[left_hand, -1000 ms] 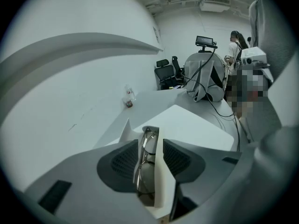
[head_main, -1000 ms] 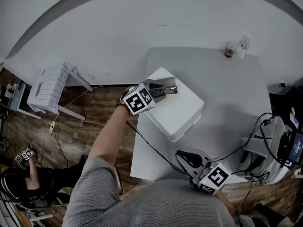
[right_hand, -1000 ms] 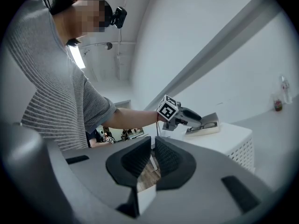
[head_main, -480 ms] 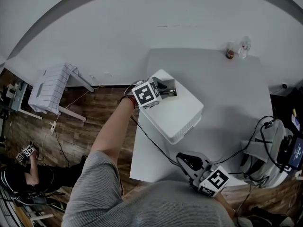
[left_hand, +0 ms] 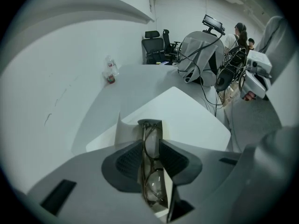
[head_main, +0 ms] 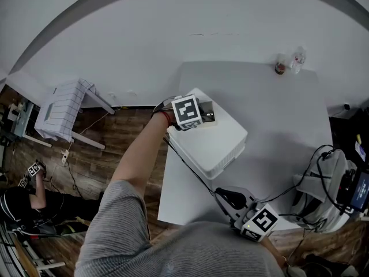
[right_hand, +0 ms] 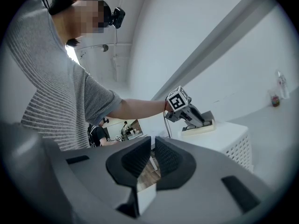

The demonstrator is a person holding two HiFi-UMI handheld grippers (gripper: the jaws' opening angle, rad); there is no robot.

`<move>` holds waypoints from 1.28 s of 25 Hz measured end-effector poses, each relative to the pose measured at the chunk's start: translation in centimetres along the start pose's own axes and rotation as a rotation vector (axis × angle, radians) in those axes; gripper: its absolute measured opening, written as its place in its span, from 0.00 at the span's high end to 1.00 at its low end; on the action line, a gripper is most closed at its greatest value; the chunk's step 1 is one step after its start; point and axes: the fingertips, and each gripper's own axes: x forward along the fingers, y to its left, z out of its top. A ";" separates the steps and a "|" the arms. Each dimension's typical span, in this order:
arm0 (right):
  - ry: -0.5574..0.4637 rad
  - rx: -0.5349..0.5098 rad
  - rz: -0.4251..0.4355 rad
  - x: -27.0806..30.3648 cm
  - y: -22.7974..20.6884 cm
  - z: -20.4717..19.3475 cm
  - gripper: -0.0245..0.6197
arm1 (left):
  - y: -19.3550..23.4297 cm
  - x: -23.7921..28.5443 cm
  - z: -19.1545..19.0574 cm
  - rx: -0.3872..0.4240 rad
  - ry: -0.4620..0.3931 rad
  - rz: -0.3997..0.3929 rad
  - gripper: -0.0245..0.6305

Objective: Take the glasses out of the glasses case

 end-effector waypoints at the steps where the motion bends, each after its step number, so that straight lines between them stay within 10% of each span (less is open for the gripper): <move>1: -0.004 0.000 -0.001 0.0 0.0 0.1 0.94 | -0.1 0.1 0.0 0.001 0.013 -0.015 0.79; 11: -0.013 -0.013 -0.003 0.4 -0.4 0.9 0.94 | -0.3 0.2 0.2 0.007 0.048 -0.027 0.80; 32: -0.031 -0.037 -0.029 0.3 0.2 1.8 0.94 | -3.0 -2.4 1.4 0.143 -0.015 0.296 0.89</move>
